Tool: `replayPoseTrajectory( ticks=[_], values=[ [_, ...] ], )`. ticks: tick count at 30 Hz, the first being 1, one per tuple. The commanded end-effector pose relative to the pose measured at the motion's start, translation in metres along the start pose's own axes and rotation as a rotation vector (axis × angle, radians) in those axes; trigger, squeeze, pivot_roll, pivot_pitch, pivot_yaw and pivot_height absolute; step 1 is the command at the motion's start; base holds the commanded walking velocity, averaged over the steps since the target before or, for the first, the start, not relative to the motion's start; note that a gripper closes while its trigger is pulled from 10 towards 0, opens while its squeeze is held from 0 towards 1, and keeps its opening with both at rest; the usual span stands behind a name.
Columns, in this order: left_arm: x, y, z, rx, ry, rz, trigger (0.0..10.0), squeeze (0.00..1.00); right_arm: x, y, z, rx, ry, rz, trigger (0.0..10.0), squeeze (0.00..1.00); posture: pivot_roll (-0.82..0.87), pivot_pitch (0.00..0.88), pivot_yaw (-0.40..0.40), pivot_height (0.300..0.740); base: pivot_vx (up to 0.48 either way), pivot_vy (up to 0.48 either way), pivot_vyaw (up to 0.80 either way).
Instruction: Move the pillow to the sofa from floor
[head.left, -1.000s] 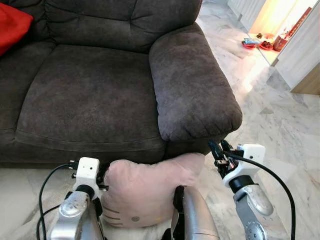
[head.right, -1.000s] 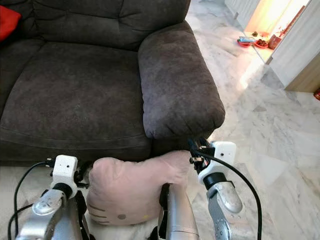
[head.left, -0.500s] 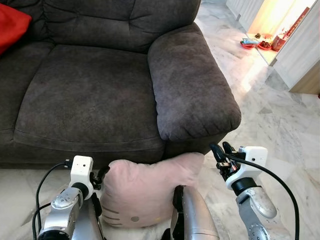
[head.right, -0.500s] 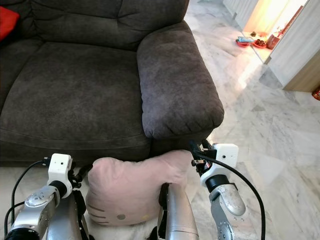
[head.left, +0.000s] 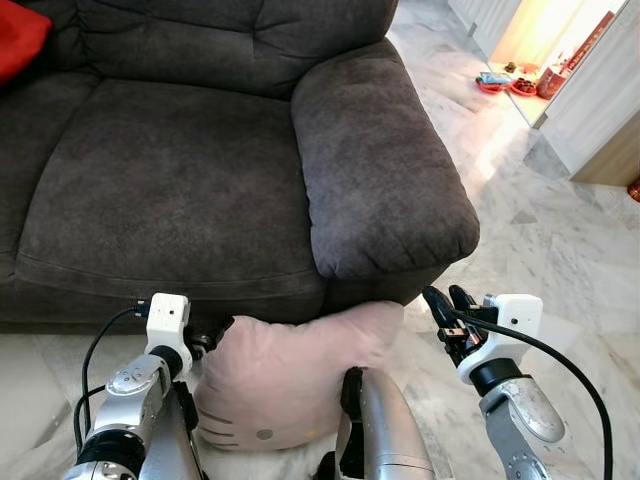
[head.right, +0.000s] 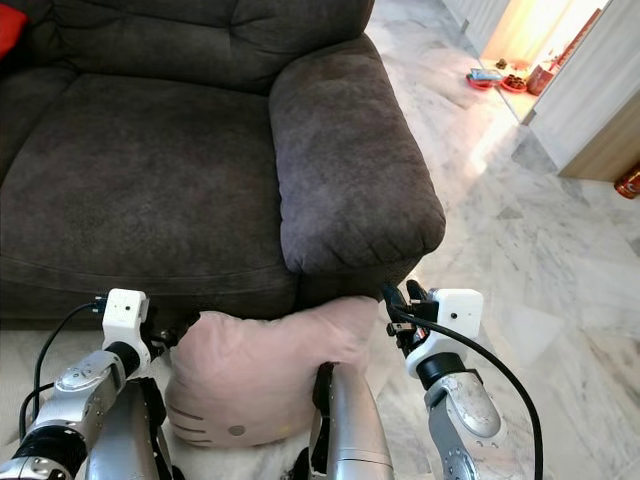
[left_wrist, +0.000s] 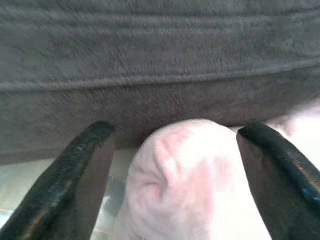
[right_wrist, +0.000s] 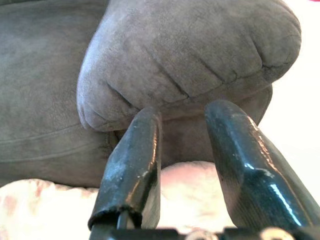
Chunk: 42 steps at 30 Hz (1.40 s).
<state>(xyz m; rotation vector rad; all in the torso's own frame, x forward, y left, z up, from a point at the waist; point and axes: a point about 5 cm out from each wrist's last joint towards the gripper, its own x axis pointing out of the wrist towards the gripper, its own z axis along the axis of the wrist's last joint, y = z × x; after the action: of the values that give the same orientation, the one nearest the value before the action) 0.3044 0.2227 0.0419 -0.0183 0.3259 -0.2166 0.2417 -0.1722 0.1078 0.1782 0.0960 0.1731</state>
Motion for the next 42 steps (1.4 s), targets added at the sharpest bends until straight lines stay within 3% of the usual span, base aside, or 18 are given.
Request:
replayPoseTrajectory(
  ticks=[1,34,35,38,42],
  values=[
    [0.002,-0.003,-0.003,-0.005,0.013,-0.028,10.0,1.0,-0.006,-0.006,0.004,-0.012,0.0,-0.019,10.0,0.0,-0.11,0.202,-0.226,0.513,0.0,0.0,0.0],
    [0.004,-0.005,-0.004,-0.024,0.02,-0.059,10.0,1.0,-0.007,-0.006,0.005,-0.013,0.008,-0.017,10.0,0.0,-0.11,0.208,-0.231,0.513,0.0,0.0,0.0],
    [0.005,-0.021,-0.015,-0.009,0.046,-0.109,10.0,0.0,-0.01,-0.005,0.005,-0.016,0.017,-0.013,10.0,0.0,-0.13,0.227,-0.252,0.513,0.0,0.0,0.0],
    [0.005,-0.048,-0.031,-0.014,0.074,-0.197,10.0,0.0,-0.014,-0.004,0.006,-0.018,0.029,-0.006,10.0,0.0,-0.13,0.227,-0.254,0.513,0.0,0.0,0.0],
    [0.004,-0.053,-0.036,-0.034,0.1,-0.249,10.0,0.0,-0.014,-0.003,0.006,-0.017,0.029,-0.004,10.0,0.0,-0.14,0.231,-0.255,0.513,0.0,0.0,0.0]
  ],
)
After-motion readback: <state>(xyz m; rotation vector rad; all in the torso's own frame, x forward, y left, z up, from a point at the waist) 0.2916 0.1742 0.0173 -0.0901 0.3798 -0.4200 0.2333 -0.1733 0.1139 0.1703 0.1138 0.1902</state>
